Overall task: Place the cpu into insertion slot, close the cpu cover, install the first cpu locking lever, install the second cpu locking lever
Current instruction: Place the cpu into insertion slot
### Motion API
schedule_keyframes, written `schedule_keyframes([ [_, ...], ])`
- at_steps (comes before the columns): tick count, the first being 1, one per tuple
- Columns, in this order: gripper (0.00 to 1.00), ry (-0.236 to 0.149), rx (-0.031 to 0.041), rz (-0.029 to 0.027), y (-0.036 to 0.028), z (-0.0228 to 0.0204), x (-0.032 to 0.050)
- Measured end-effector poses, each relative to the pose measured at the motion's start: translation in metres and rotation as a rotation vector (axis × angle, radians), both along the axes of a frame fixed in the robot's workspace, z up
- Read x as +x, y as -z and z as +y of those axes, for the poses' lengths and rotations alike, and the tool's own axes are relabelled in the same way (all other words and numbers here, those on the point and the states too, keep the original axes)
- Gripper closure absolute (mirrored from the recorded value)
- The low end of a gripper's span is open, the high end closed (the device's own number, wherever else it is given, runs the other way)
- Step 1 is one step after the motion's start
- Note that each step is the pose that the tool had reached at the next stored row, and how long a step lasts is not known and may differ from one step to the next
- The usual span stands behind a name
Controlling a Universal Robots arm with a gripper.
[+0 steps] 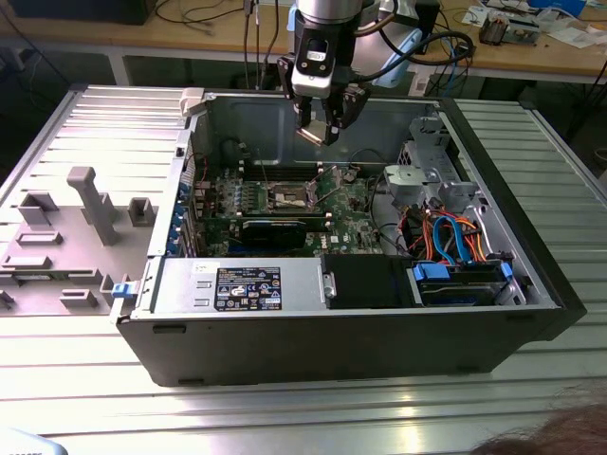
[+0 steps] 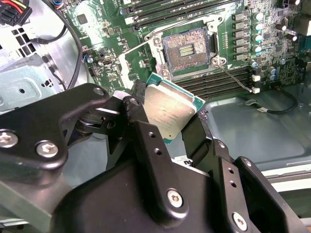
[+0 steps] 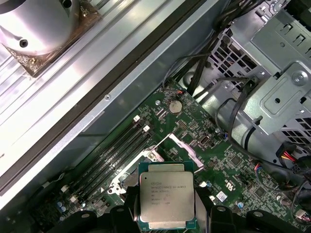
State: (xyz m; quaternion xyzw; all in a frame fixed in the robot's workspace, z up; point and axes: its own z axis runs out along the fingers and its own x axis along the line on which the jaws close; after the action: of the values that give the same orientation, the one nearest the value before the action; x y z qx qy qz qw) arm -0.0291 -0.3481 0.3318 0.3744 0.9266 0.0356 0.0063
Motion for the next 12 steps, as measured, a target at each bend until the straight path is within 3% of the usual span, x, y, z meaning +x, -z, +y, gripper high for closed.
schedule_keyframes([
  [12, 0.45, 0.009, 0.0000, 0.0000, 0.0000, 0.0000, 0.0000],
])
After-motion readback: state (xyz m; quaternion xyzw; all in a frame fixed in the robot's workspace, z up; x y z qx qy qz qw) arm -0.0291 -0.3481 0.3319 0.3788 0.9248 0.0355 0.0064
